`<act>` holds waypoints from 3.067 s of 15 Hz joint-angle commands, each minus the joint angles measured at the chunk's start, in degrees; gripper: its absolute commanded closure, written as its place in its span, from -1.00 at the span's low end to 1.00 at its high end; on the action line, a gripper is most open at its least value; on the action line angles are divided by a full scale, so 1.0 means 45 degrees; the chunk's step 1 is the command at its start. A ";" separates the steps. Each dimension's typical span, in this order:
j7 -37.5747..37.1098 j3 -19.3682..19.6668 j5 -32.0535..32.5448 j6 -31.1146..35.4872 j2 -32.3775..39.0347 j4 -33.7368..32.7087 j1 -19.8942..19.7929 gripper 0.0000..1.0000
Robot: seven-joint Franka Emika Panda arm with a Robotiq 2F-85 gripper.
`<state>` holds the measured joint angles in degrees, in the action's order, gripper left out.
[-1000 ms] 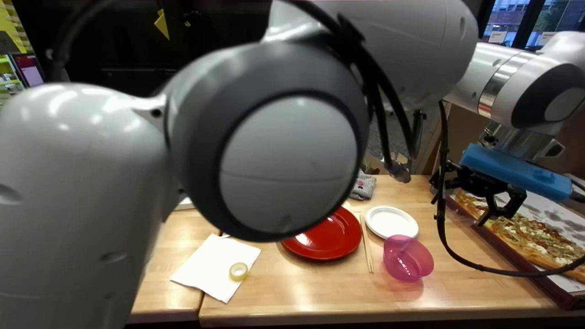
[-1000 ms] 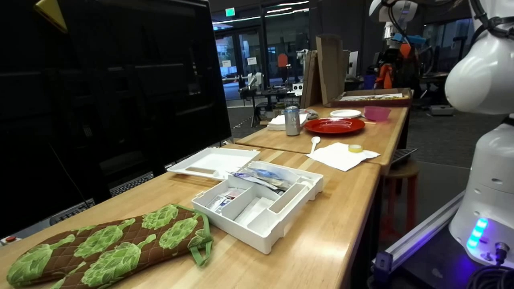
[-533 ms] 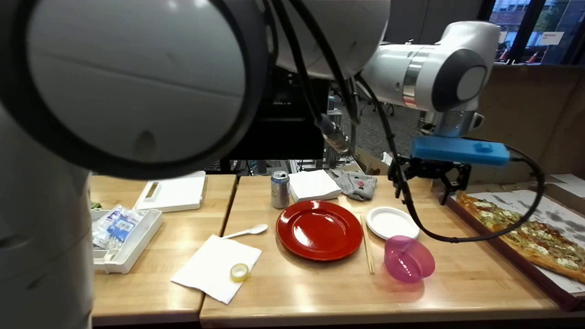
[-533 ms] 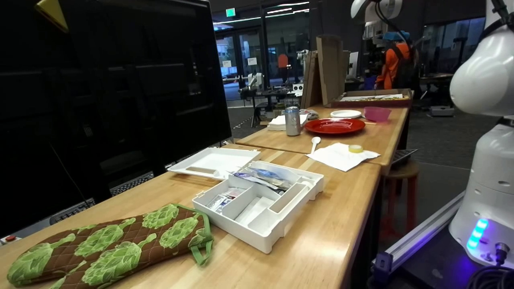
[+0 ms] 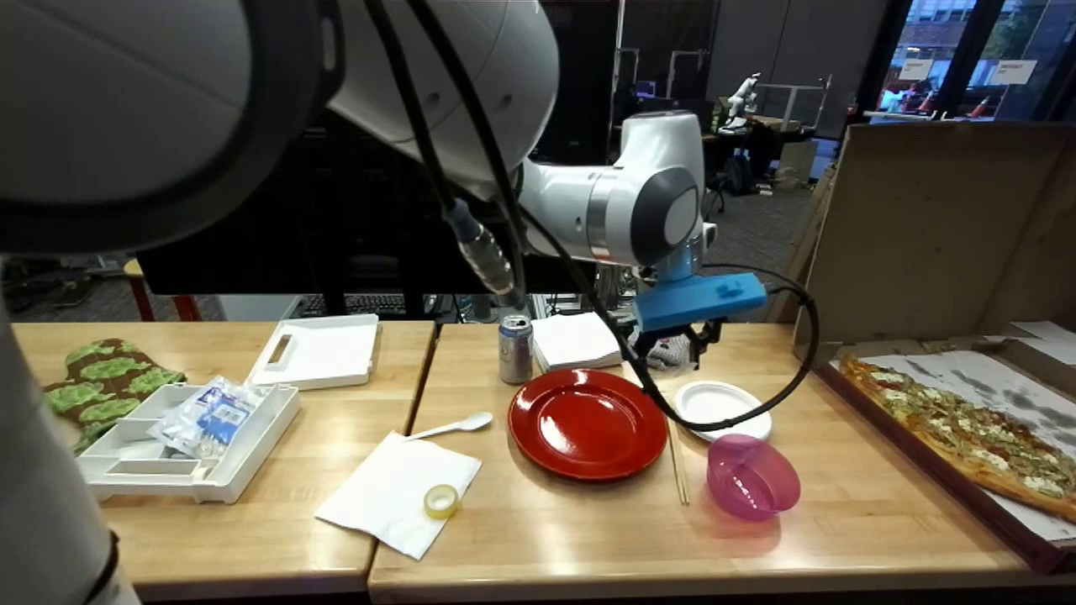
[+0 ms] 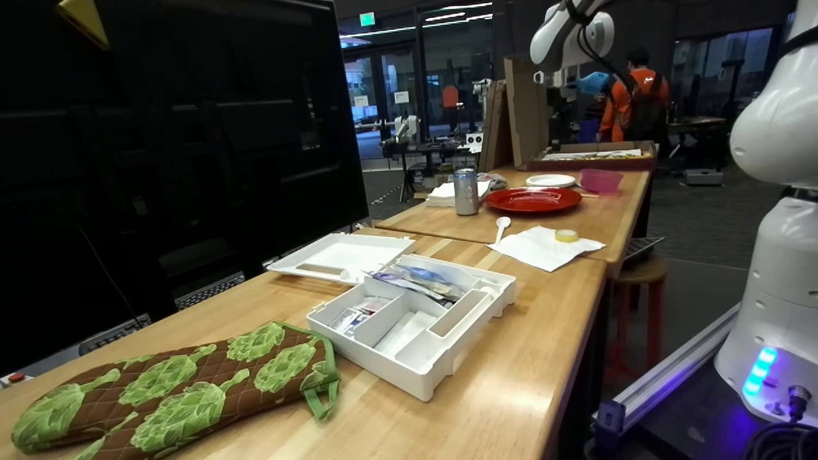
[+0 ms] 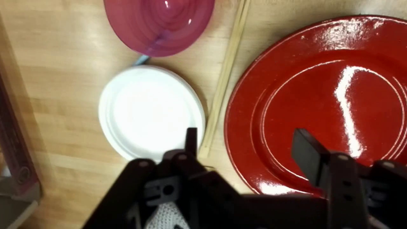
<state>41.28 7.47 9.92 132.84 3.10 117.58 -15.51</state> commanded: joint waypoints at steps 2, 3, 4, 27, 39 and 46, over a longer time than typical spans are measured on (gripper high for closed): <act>0.0354 0.0119 0.0088 0.2135 -0.1777 0.3243 0.0761 0.28; 0.0392 0.0136 0.0012 0.2275 -0.1925 0.3577 0.0876 0.45; 0.0508 0.0156 -0.0101 0.2321 -0.2055 0.3870 0.0984 0.58; -0.0430 -0.0254 -0.0816 0.2756 0.0342 0.3123 0.1991 1.00; 0.0126 -0.0183 -0.3110 -0.0145 0.2086 0.0461 0.0440 1.00; 0.0013 -0.0040 -0.3106 -0.1299 0.2717 -0.0458 0.0021 1.00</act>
<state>41.25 7.02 -4.68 129.79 14.12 117.66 -15.07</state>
